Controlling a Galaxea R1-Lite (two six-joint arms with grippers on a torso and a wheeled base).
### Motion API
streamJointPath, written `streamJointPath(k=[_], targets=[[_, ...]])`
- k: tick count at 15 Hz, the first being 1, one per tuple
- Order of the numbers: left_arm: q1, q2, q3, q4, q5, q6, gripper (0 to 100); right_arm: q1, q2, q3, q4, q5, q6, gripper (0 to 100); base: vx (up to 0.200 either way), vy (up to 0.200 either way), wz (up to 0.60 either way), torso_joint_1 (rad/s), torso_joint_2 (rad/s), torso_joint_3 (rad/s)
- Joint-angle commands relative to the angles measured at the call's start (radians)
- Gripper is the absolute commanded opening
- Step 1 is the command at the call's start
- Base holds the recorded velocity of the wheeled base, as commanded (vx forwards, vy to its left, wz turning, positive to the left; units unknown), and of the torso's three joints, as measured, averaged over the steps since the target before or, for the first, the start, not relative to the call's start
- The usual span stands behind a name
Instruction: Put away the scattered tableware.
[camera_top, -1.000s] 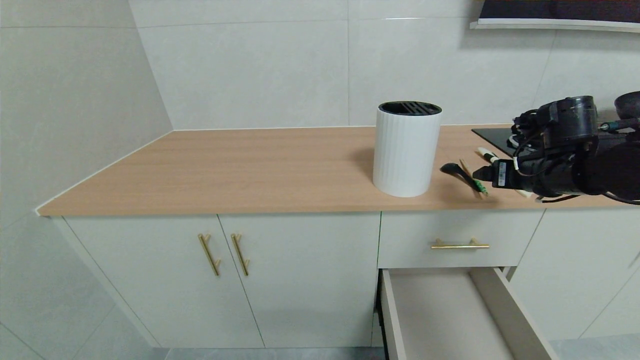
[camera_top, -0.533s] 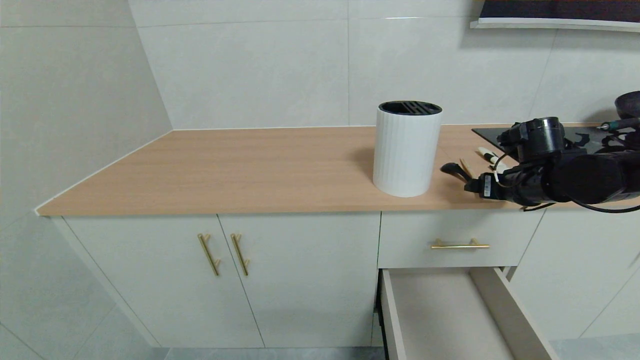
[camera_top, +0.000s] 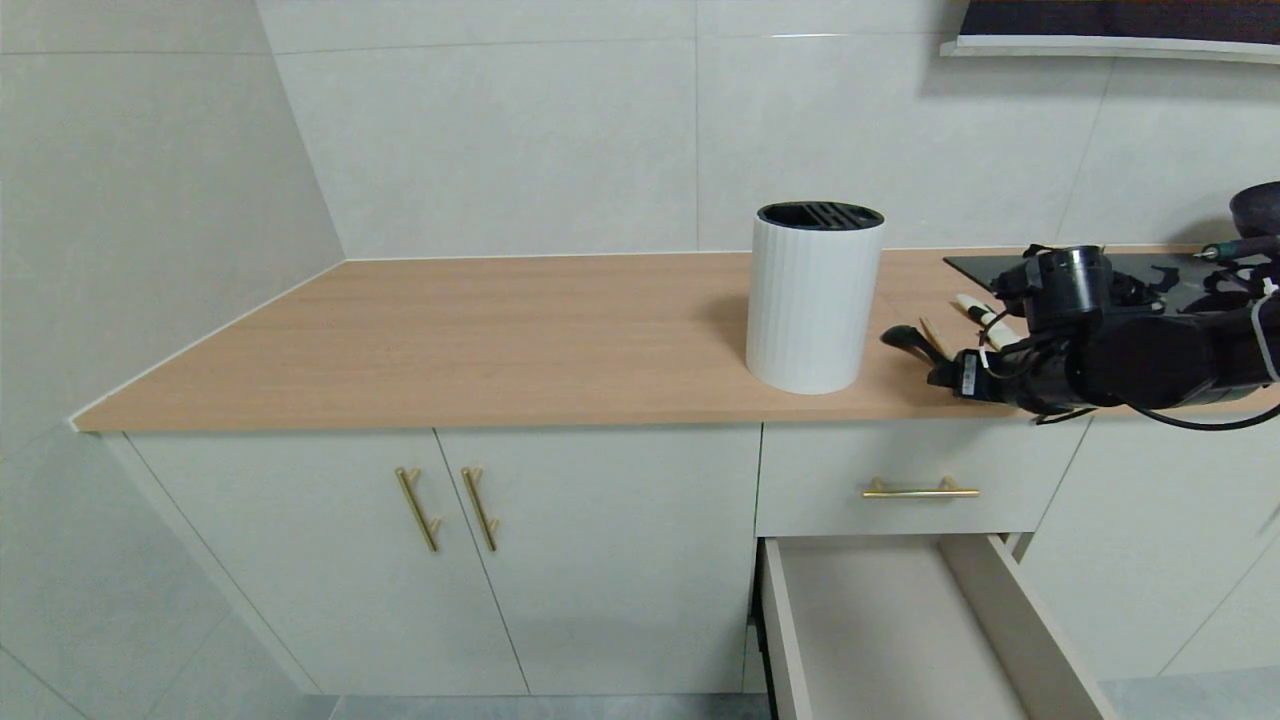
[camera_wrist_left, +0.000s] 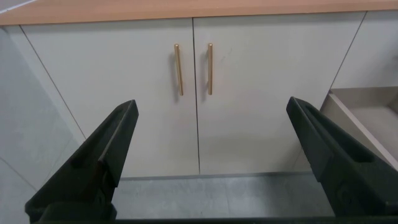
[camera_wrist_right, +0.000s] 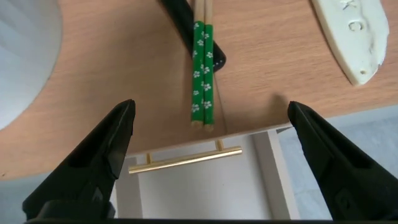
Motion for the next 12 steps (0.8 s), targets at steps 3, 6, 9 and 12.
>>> streamJointPath(k=[3,6,9,12], targets=[[0.0,0.001,0.0,0.0,-0.001,0.0,100,0.0,0.013,-0.003,0.0,0.0,0.004,0,0.0,0.0,0.0,0.0,0.0,0.0],[-0.002,0.001,0.0,0.0,0.0,0.0,100,0.0,0.002,-0.003,0.0,0.001,0.004,0,0.0,0.0,0.0,0.0,0.0,0.0],[-0.002,0.001,0.0,0.0,0.0,0.0,100,-0.002,-0.004,-0.003,0.0,0.0,0.005,0,0.0,0.0,0.0,0.0,0.0,0.0],[0.0,0.001,0.0,0.0,0.0,0.0,100,-0.008,-0.06,0.008,0.009,0.003,0.005,0,0.0,0.0,0.0,0.0,0.0,0.0]])
